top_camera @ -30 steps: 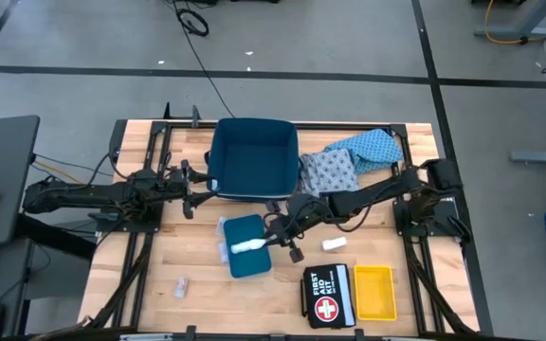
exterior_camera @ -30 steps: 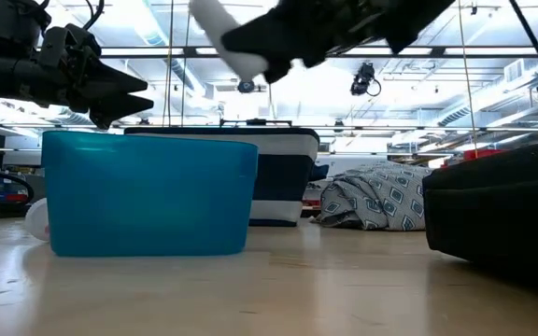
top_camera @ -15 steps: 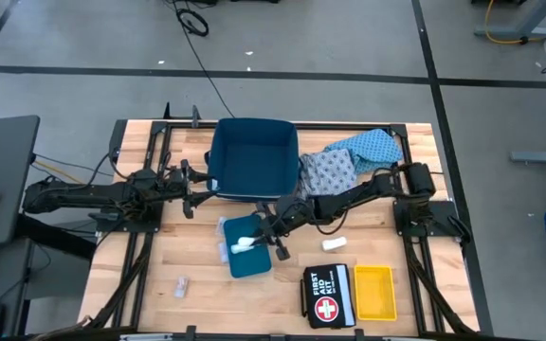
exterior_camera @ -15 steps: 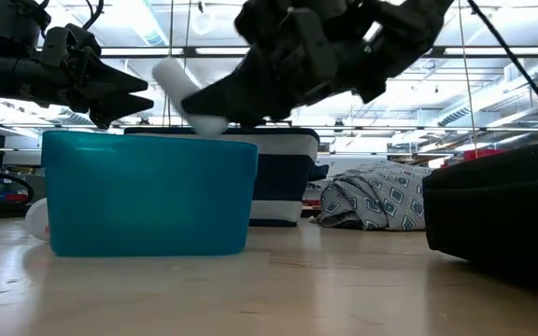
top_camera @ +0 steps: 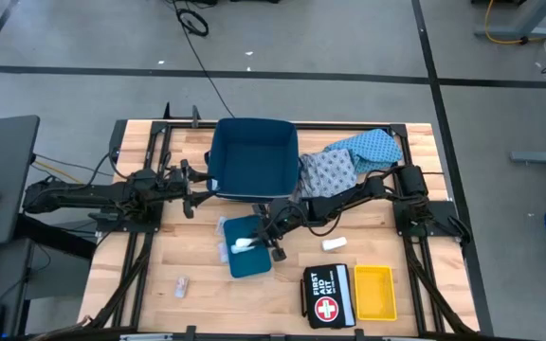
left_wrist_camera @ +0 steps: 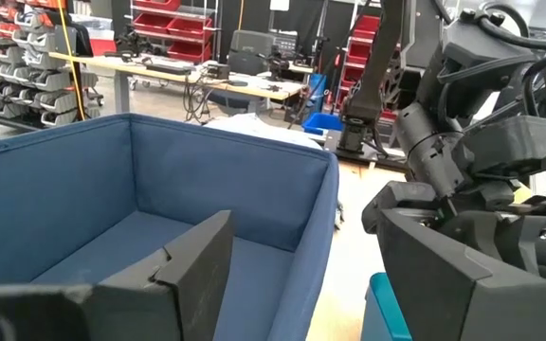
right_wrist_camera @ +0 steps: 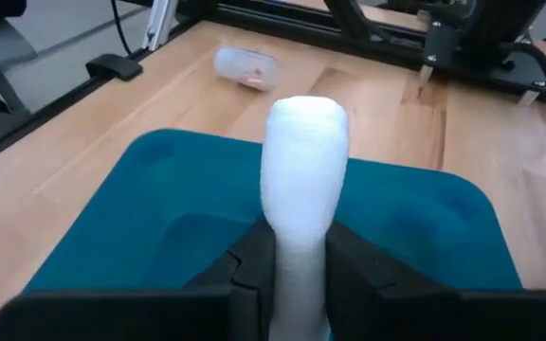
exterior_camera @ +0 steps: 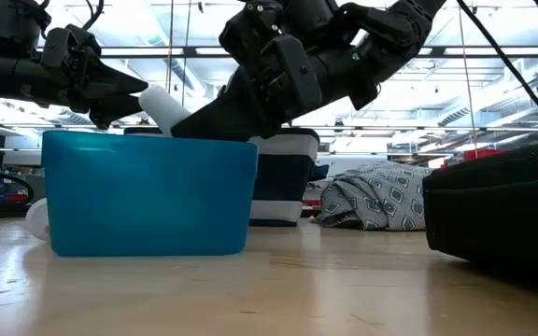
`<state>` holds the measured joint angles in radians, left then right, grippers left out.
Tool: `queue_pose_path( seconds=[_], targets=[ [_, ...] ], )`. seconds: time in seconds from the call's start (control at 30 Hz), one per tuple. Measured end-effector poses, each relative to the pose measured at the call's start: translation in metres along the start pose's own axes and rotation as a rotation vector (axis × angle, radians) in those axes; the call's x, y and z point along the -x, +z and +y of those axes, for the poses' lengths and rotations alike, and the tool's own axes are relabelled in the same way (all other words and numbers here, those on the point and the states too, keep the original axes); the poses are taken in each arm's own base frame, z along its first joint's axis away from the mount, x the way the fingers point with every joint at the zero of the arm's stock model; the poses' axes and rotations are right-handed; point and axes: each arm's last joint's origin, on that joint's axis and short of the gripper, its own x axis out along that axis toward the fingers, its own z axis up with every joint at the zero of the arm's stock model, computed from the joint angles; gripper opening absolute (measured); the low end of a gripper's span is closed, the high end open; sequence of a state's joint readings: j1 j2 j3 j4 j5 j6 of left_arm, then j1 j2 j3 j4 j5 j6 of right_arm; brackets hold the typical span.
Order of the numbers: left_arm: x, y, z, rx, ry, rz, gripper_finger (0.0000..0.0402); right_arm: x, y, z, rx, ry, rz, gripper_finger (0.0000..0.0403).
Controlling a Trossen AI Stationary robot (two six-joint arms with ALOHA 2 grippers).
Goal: Pick & place medical supplies in basket/bin
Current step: Put the left white gauze in the blue bin, then put the white gauze in the blue bin
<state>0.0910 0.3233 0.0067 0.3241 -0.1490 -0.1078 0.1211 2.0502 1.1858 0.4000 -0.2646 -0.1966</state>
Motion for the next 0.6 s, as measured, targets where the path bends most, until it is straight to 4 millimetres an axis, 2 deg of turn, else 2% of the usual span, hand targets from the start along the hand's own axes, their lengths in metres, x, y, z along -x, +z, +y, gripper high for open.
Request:
queue_pose_path(
  seconds=[0.37, 0.6],
  targets=[
    [0.0000, -0.0001, 0.0000, 0.000, 0.000, 0.000, 0.0252, 0.0001, 0.0000, -0.0002, 0.045, -0.010, 0.002, 0.0190],
    [0.0000, -0.0001, 0.0000, 0.000, 0.000, 0.000, 0.0252, 0.0039, 0.0045, -0.0014, 0.062, -0.063, 0.014, 0.0206]
  ],
)
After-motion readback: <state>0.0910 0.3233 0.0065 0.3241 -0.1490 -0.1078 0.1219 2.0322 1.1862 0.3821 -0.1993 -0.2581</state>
